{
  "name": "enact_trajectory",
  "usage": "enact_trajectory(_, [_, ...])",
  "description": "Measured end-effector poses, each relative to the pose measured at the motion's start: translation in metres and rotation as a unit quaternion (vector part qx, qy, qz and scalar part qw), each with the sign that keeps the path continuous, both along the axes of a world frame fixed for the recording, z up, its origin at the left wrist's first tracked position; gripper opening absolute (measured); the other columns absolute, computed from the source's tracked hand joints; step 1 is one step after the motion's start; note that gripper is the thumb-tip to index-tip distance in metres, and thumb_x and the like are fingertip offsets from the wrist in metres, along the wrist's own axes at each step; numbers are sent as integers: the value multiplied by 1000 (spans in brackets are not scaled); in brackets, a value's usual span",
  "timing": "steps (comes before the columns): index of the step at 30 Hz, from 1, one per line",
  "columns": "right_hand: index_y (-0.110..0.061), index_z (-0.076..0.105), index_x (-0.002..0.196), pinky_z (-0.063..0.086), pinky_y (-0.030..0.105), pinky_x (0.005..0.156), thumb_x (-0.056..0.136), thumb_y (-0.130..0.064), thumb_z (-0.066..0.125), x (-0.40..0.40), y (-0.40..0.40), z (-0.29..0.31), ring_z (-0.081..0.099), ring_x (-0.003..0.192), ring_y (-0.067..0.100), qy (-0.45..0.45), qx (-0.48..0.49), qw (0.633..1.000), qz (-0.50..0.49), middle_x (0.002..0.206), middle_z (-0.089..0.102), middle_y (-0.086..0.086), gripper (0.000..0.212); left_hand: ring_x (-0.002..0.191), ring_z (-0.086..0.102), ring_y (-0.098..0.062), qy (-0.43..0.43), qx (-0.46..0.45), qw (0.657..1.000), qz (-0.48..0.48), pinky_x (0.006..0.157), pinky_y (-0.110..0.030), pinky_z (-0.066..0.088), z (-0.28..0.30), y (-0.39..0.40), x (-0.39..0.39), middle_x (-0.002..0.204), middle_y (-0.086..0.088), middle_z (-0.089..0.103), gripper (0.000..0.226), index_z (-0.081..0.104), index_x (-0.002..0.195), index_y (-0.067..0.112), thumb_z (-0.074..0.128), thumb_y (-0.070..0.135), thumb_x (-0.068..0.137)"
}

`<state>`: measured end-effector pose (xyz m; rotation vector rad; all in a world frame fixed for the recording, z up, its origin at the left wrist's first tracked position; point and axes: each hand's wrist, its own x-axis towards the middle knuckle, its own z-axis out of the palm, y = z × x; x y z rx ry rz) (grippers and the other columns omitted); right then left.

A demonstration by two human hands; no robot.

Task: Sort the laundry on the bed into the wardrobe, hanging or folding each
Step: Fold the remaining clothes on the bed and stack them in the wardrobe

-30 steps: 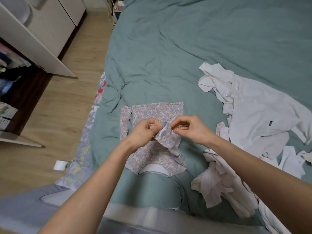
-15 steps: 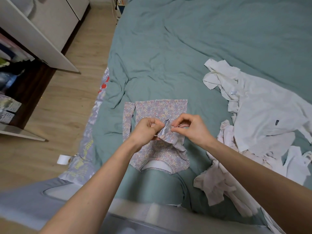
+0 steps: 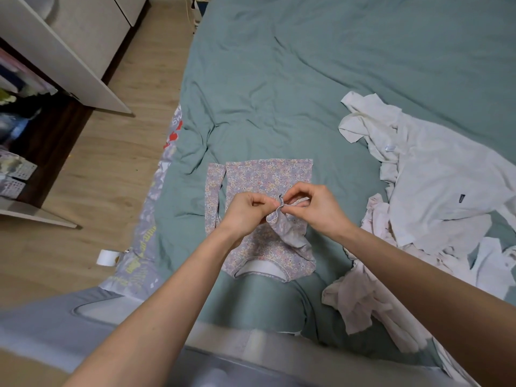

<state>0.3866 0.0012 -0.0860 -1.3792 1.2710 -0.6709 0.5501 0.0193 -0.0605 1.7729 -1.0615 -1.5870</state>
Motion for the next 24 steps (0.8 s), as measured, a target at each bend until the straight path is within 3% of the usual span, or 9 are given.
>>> enact_trajectory(3, [-17, 65, 74, 43, 9, 61, 73, 3, 77, -1, -2, 0, 57, 57, -5, -8, -5, 1000, 20, 69, 64, -7, 24, 52, 54, 6, -19, -26, 999, -17, 54, -8, 40, -1, 0, 0, 65, 6, 65, 14, 72, 93, -7, 66, 5, 88])
enact_trajectory(8, [-18, 59, 71, 46, 12, 60, 74, 7, 74, -5, -4, -5, 56, 56, -3, -14, 3, 998, 55, 70, 61, -3, 30, 44, 46, 6, -69, -50, 994, -68, 51, -8, 37, -2, 1, 2, 48, 15, 56, 9, 72, 84, 0, 66, 5, 88])
enact_trajectory(12, [-17, 56, 70, 41, 21, 58, 76, 12, 68, -9, -7, -12, 50, 57, 10, -17, 17, 998, 65, 67, 57, 2, 31, 58, 50, -7, -203, -60, 962, -170, 67, -27, 53, -13, 2, 16, 62, 2, 57, 24, 64, 66, 12, 61, 3, 88])
enact_trajectory(13, [-16, 56, 70, 41, 22, 58, 76, 12, 68, -8, -8, -13, 49, 57, 9, -16, 22, 997, 72, 65, 56, 2, 31, 62, 53, -7, -225, -65, 956, -176, 69, -24, 53, -13, 1, 18, 65, 5, 58, 25, 62, 66, 15, 61, 6, 89])
enact_trajectory(15, [-15, 56, 70, 43, 18, 58, 76, 10, 71, -4, -9, -13, 50, 54, 4, -19, 31, 996, 87, 60, 55, -1, 30, 79, 59, -5, -184, -82, 971, -131, 69, -8, 46, -9, 0, 18, 83, 8, 64, 8, 66, 88, 16, 59, 15, 94])
enact_trajectory(17, [-14, 57, 70, 44, 15, 57, 75, 9, 73, 3, -11, -13, 50, 53, 2, -33, 33, 995, 93, 59, 55, -2, 28, 94, 60, -2, -58, -63, 993, -80, 76, -5, 44, -7, -2, 16, 103, 7, 66, 21, 62, 114, 16, 57, 26, 96])
enact_trajectory(18, [-14, 58, 71, 42, 14, 56, 75, 9, 73, 7, -13, -14, 49, 54, 4, -42, 33, 994, 93, 60, 56, -1, 28, 93, 61, -2, -16, -45, 996, -78, 78, -8, 46, -8, -2, 15, 102, 6, 67, 26, 62, 116, 16, 59, 30, 94])
enact_trajectory(20, [-14, 58, 72, 40, 11, 53, 76, 8, 72, 14, -16, -16, 47, 54, 4, -54, 33, 994, 91, 61, 56, 0, 27, 77, 61, -2, -28, -50, 994, -92, 70, -11, 46, -13, 0, 15, 86, 4, 69, 23, 68, 104, 13, 68, 29, 88])
enact_trajectory(24, [-14, 58, 83, 45, 15, 56, 73, 5, 77, 19, -21, -28, 53, 55, 8, -71, 65, 992, 87, 63, 62, 1, 29, 48, 45, 3, -22, -84, 996, -4, 51, -9, 36, -30, 5, 24, 51, 15, 56, 14, 68, 76, 12, 67, 19, 89])
